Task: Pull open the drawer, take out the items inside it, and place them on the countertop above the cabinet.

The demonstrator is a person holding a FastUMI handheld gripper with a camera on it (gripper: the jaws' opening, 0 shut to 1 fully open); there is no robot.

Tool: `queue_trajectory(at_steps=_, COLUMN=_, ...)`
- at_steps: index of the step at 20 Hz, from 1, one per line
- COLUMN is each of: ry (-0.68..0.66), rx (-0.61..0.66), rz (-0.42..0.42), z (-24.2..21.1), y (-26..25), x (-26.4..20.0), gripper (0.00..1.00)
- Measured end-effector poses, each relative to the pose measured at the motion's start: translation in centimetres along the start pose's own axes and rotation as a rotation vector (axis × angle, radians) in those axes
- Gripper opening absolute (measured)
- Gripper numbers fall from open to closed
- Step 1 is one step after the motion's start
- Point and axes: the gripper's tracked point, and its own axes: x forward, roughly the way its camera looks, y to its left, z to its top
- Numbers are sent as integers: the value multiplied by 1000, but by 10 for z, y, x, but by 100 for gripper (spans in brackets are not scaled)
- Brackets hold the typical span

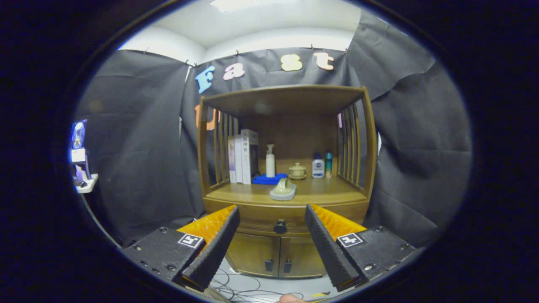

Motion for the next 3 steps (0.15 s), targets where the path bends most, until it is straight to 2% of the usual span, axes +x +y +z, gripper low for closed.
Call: queue_trajectory(at_steps=3, ry=-14, rx=37, rz=33, z=8, y=7, x=-36, gripper=100)
